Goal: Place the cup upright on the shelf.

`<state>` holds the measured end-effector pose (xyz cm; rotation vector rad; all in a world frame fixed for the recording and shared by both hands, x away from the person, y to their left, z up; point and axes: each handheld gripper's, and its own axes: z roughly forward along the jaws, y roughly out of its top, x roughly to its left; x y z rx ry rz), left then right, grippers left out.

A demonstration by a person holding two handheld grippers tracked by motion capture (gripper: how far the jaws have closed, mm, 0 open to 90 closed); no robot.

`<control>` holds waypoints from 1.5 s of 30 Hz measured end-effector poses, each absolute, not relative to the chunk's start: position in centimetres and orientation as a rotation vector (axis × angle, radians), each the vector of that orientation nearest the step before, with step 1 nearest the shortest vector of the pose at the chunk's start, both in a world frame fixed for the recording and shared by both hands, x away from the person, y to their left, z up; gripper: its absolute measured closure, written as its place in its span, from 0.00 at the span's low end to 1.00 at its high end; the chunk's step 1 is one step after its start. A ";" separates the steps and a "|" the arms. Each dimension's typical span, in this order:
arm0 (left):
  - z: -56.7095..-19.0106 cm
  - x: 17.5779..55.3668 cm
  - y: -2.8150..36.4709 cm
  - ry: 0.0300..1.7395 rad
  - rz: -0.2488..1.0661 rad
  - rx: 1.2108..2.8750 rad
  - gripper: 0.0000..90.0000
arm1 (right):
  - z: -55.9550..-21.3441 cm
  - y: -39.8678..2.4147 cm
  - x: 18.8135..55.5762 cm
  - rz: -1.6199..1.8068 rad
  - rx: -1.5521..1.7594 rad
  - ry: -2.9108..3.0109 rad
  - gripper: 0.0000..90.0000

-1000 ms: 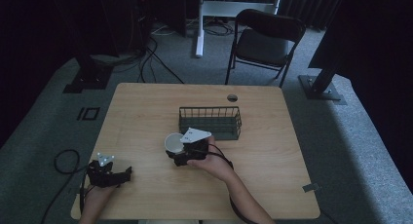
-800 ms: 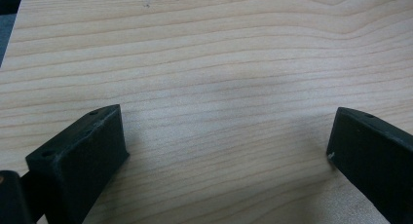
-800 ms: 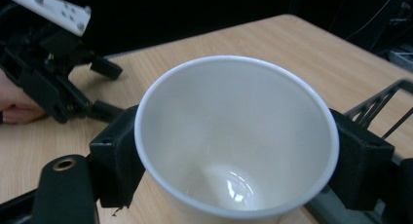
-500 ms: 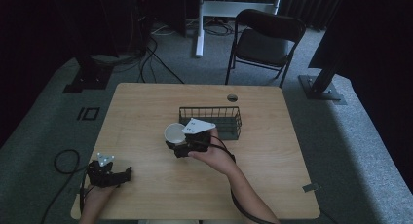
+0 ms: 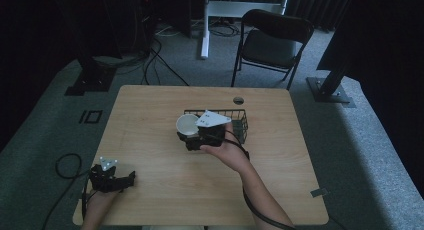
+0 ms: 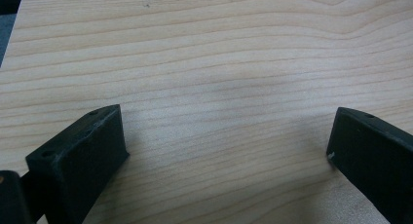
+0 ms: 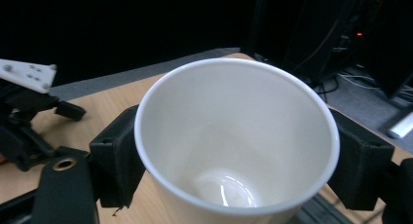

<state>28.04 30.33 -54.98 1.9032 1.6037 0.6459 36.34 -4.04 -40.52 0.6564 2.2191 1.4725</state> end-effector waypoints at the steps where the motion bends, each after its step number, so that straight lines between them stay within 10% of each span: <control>1: -55.0 28.0 30.3 1.604 0.646 1.903 0.01 | -40.4 -4.2 36.5 1.470 0.666 2.212 0.22; 45: -55.0 28.0 30.3 1.604 0.646 1.903 0.01 | -42.8 -13.4 43.9 1.181 1.180 1.975 0.22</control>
